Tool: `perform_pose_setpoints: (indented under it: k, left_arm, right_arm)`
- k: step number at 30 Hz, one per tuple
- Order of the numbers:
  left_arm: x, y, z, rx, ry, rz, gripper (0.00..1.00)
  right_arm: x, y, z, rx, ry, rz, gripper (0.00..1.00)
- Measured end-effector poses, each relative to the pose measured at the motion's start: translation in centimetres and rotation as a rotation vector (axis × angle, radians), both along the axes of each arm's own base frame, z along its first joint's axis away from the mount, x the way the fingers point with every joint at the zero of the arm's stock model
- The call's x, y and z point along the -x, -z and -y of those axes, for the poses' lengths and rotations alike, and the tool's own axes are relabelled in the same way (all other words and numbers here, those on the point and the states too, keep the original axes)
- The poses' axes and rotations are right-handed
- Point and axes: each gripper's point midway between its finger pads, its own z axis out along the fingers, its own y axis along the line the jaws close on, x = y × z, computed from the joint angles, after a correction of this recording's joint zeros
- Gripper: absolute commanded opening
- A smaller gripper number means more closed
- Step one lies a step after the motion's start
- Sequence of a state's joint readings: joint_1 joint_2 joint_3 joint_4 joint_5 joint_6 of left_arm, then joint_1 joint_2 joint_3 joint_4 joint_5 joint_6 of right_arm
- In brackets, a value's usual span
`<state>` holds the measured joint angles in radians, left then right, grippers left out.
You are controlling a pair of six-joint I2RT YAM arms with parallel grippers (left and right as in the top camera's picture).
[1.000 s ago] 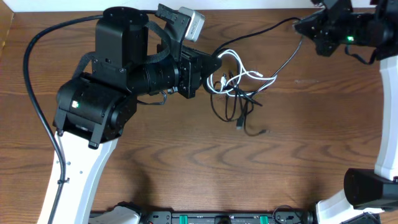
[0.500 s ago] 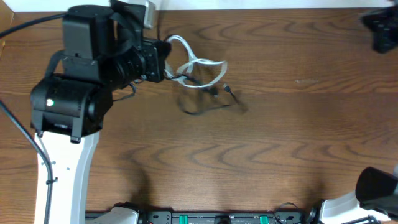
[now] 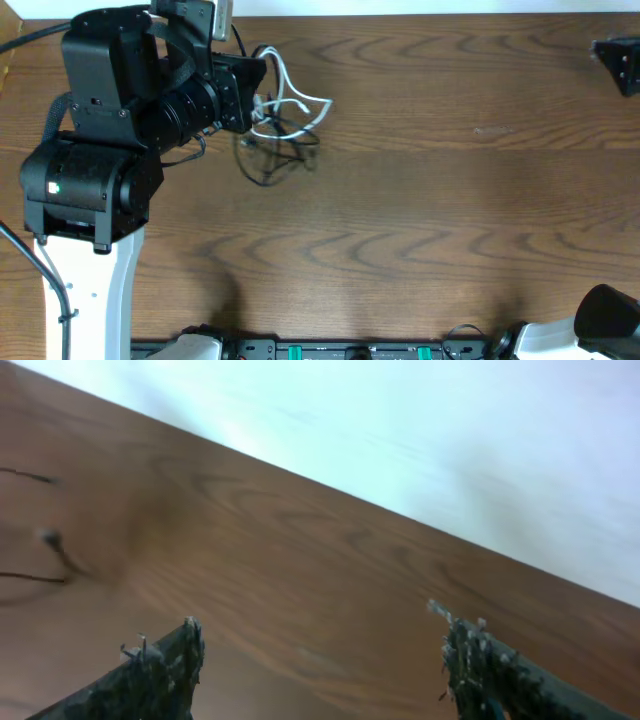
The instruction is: Untangle cables
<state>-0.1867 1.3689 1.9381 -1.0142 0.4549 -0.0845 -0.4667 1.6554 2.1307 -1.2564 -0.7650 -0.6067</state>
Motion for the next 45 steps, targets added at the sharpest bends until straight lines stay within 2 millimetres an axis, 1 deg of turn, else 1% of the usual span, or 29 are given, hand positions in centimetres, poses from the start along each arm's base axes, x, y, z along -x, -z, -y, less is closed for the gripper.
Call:
perform_pose_setpoints:
  k: [3,5,6,9,10,11,13,15,17,18,20,23,25,28,30,32,34,35,37,39,40,45]
  left_arm:
    - [0.3,-1.2,0.6,0.028,0.037,0.033,0.08]
    - [0.5,-2.8,1.2,0.065,0.070,0.074,0.08]
    - [0.5,-3.4,1.5,0.080,0.081,0.093,0.08]
    - [0.8,-4.4,2.1,0.119,0.118,0.114,0.08]
    - [1.0,-4.4,2.3,0.128,0.128,0.110,0.08]
    - [1.1,-4.4,2.5,0.137,0.141,0.104,0.08]
    - [1.2,-4.4,2.9,0.152,0.162,0.091,0.08]
    - [1.1,-4.1,3.4,0.169,0.183,0.071,0.08]
    - [1.0,-3.7,3.9,0.178,0.199,0.050,0.08]
    - [0.9,-3.5,4.4,0.182,0.215,0.038,0.08]
    - [0.8,-3.0,5.4,0.184,0.243,0.022,0.08]
    - [0.5,-2.7,6.8,0.187,0.281,0.020,0.08]
    - [0.4,-2.7,7.3,0.191,0.295,0.022,0.08]
    - [0.4,-3.1,8.0,0.204,0.311,0.036,0.08]
    - [0.5,-3.4,8.4,0.212,0.324,0.044,0.08]
    - [0.6,-3.7,8.8,0.217,0.332,0.055,0.08]
    - [0.8,-4.0,9.2,0.224,0.343,0.063,0.08]
    - [0.9,-4.2,9.5,0.229,0.350,0.068,0.08]
    - [1.1,-4.4,9.8,0.236,0.360,0.072,0.08]
    - [1.3,-4.6,10.2,0.240,0.369,0.075,0.08]
    - [1.3,-4.6,10.2,0.242,0.370,0.077,0.08]
    - [1.3,-4.7,10.2,0.245,0.368,0.077,0.08]
  right_arm:
    - [0.9,0.5,-3.0,-0.056,-0.093,-0.042,0.73]
    - [1.9,1.1,-6.5,-0.081,-0.198,-0.085,0.73]
    - [2.2,1.3,-7.4,-0.084,-0.225,-0.102,0.73]
    - [3.9,1.9,-12.3,-0.077,-0.392,-0.139,0.73]
    - [4.5,2.1,-14.0,-0.068,-0.450,-0.144,0.73]
    - [4.9,2.2,-14.8,-0.064,-0.481,-0.148,0.73]
    - [6.0,2.3,-17.9,-0.042,-0.588,-0.146,0.73]
    - [7.0,2.4,-20.4,-0.019,-0.679,-0.134,0.73]
    - [8.0,2.4,-22.3,0.000,-0.751,-0.124,0.73]
    - [8.7,2.4,-23.6,0.011,-0.800,-0.115,0.73]
    - [9.6,2.5,-25.2,0.028,-0.860,-0.104,0.72]
    - [10.7,2.6,-26.9,0.053,-0.924,-0.093,0.72]
    - [11.0,2.7,-27.4,0.061,-0.941,-0.094,0.71]
    - [11.1,3.2,-28.1,0.069,-0.962,-0.107,0.69]
    - [10.8,4.0,-28.6,0.073,-0.977,-0.126,0.66]
    - [10.5,4.6,-28.9,0.074,-0.983,-0.143,0.57]
    - [10.2,5.3,-29.3,0.073,-0.994,-0.162,0.41]
    - [10.1,5.6,-29.6,0.072,-1.000,-0.172,0.29]
    - [9.8,6.5,-30.1,0.071,-1.012,-0.196,0.28]
    - [9.5,7.3,-30.6,0.070,-1.022,-0.217,0.08]
    - [9.3,7.6,-30.8,0.069,-1.024,-0.226,0.02]
    - [8.8,8.2,-31.2,0.070,-1.030,-0.232,0.01]
